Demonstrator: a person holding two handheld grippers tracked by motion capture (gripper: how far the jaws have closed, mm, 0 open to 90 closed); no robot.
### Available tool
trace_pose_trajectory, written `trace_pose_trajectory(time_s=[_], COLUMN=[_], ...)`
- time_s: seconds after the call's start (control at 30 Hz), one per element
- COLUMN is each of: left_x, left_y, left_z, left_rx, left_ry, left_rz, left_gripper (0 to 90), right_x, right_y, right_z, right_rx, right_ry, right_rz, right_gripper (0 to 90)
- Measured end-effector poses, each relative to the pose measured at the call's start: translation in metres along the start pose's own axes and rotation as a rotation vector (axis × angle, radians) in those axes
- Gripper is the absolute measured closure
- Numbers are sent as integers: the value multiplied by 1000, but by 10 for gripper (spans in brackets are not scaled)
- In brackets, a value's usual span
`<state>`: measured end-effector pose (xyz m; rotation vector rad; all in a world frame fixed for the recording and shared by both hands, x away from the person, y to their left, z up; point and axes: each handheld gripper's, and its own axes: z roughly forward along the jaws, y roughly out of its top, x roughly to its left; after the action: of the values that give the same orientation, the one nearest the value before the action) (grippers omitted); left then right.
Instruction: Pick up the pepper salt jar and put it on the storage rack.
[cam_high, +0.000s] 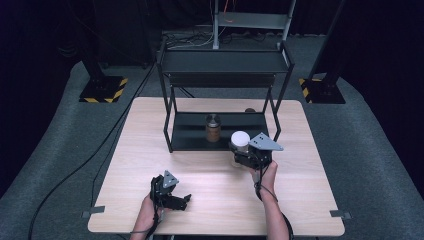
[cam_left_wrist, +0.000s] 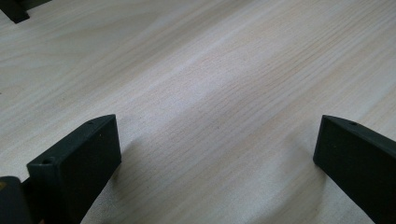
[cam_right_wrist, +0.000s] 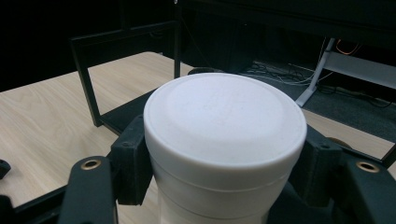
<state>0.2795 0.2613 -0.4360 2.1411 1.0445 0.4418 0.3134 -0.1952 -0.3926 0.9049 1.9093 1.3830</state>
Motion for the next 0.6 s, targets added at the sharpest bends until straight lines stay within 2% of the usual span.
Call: trace_pose_trajectory(time_s=[0.6], left_x=[0], left_y=[0], left_z=[0], left_rx=[0], left_ry=[0], left_rz=[0], left_gripper=[1], right_x=[-10], right_y=[13], right_z=[15], right_rx=[14], right_ry=[-6], right_rz=[-6], right_gripper=[332])
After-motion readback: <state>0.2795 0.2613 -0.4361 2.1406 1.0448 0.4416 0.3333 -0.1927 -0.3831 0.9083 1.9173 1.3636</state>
